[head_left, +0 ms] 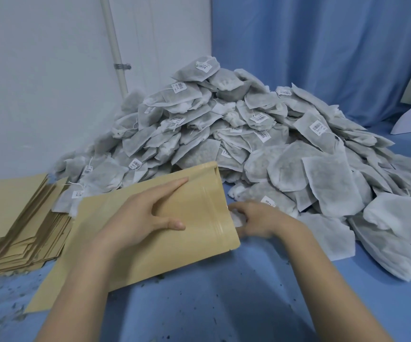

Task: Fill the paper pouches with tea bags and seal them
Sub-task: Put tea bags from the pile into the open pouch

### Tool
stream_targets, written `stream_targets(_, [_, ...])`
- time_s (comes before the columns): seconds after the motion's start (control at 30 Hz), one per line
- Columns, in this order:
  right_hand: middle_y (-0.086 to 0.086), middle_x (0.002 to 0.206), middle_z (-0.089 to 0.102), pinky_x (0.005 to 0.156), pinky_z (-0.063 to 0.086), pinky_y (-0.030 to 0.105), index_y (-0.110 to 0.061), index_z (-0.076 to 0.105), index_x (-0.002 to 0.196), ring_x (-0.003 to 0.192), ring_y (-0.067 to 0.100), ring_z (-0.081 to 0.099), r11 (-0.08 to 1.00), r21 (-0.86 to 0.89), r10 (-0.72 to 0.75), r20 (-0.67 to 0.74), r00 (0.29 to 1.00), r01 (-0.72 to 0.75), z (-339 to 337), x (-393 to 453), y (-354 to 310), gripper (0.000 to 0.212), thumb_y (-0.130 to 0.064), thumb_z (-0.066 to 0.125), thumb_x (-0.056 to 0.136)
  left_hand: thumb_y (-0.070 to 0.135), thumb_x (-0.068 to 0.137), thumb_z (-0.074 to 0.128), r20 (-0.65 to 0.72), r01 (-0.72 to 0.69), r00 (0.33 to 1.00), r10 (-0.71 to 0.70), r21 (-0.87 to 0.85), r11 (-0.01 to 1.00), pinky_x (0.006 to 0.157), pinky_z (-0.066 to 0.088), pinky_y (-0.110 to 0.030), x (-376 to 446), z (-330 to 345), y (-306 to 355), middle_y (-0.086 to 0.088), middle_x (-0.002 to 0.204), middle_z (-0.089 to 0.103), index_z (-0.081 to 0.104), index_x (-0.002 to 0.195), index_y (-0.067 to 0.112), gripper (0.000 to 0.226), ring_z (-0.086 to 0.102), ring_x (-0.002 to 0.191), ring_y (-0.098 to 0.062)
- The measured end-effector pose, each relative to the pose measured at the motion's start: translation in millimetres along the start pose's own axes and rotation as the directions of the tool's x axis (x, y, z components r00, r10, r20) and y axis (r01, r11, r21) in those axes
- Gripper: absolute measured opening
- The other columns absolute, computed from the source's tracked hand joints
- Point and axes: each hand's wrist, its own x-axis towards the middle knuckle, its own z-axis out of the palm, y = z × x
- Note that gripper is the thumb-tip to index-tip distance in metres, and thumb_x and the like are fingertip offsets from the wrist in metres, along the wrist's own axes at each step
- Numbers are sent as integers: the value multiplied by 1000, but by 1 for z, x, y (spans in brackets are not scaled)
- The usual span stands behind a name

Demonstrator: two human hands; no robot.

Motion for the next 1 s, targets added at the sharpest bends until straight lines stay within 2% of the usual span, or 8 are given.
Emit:
stream_targets(0.17, [-1,109,64,73,41,21,-28,63,116,101,16,58,996,65,-43,-326,944,67,-2,1,4,48,-26,76,70,25,62,85,18,5,1000,-5,-1,1000,83,25,8,1,6,-2,53,114,41,43,117,65,80,32,107,34])
stream_targets(0.3, [3,109,66,75,35,15,-22,71,105,91,17,57,992,79,-20,-651,759,94,-38,-13,21,42,-7,77,66,28,62,84,-51,-3,999,3,0,1000,80,24,9,1,1,-3,61,110,37,41,118,67,81,29,104,38])
stream_targets(0.4, [0,99,65,69,34,8,-22,73,96,80,13,53,970,143,-18,-758,652,194,-53,-26,26,42,-1,80,60,27,62,84,-72,-2,997,2,-7,1000,79,25,10,1,1,-2,62,107,37,42,118,66,80,30,102,38])
stream_targets(0.5, [-9,98,62,73,42,3,-29,71,87,86,10,58,887,292,-54,-706,707,359,-56,-33,17,44,-4,86,54,25,63,84,-80,-12,997,12,1,1000,78,24,10,1,4,1,63,104,36,42,117,66,80,30,100,39])
stream_targets(0.63, [-8,99,49,73,47,14,-40,65,73,76,7,54,889,275,-159,-565,810,367,-38,-23,-11,40,-14,89,54,30,61,83,-104,-61,993,61,10,998,79,25,9,3,4,9,59,109,40,44,116,70,78,32,104,36])
stream_targets(0.8, [-12,83,50,68,42,15,-46,67,70,68,1,49,894,165,-278,-524,805,416,-33,-21,-18,38,-14,86,59,32,62,83,-142,-35,989,30,-28,999,79,26,9,3,2,6,59,107,41,44,114,71,75,34,103,35])
stream_targets(0.9, [-9,82,54,65,40,11,-32,74,75,63,4,47,893,112,-339,-473,813,437,-38,-30,-19,28,-10,84,61,29,61,84,-130,-37,991,32,-38,999,79,26,9,2,3,6,59,106,42,45,112,72,77,34,102,36])
stream_targets(1.0, [4,72,57,61,41,24,-5,66,64,60,13,51,930,-44,-350,-406,844,365,-29,-22,-37,17,5,63,77,29,59,84,-70,-74,995,72,-28,997,81,26,8,3,9,16,56,111,43,45,114,71,79,35,107,33])
